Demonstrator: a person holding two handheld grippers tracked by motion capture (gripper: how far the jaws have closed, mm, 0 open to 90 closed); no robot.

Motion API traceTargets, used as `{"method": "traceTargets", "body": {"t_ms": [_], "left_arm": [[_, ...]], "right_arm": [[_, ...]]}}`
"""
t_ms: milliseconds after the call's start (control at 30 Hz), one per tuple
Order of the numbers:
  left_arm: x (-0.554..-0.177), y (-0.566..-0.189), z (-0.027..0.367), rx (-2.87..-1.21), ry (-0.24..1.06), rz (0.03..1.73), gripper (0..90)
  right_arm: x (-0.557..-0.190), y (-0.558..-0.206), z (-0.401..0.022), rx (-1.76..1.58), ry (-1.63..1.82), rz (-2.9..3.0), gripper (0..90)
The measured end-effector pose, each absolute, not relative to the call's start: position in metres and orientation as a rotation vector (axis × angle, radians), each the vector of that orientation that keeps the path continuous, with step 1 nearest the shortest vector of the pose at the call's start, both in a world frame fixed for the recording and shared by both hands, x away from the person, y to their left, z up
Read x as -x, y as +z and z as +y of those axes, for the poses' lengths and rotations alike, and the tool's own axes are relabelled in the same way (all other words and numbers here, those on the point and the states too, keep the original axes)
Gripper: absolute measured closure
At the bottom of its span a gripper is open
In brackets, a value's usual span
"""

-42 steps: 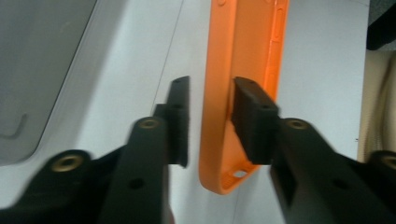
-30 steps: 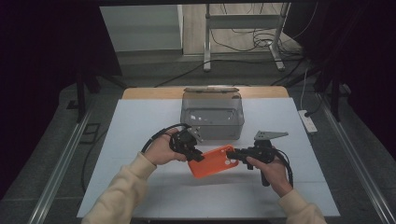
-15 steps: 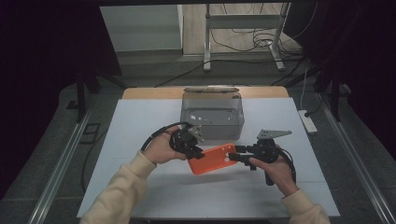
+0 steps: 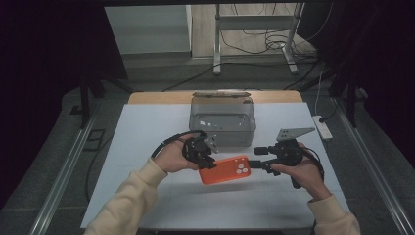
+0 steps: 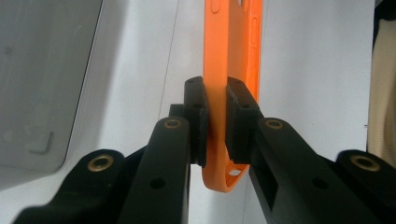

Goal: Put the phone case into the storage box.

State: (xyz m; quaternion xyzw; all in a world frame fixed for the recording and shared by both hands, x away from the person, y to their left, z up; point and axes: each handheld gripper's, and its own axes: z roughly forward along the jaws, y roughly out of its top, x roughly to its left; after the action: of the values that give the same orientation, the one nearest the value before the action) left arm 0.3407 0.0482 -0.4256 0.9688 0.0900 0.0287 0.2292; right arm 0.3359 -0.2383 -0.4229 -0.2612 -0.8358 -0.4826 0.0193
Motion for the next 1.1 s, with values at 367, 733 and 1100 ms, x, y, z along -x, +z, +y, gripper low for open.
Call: {"method": "traceTargets", "body": {"t_ms": [367, 733, 1100], "left_arm": [[-0.337, -0.424, 0.037, -2.708, 0.081, 0.194, 80.6], [-0.339, -0.428, 0.029, -2.74, 0.069, 0.151, 80.6], [-0.34, -0.428, 0.023, -2.756, 0.075, 0.109, 80.6]], "right_arm": [[-0.353, -0.412, -0.212, 0.678, -1.231, -2.685, 37.2], [-0.382, -0.417, -0.178, 0.578, -0.885, -2.689, 39.9], [-0.393, -0.426, -0.159, 0.519, -0.643, -2.639, 44.3]]}}
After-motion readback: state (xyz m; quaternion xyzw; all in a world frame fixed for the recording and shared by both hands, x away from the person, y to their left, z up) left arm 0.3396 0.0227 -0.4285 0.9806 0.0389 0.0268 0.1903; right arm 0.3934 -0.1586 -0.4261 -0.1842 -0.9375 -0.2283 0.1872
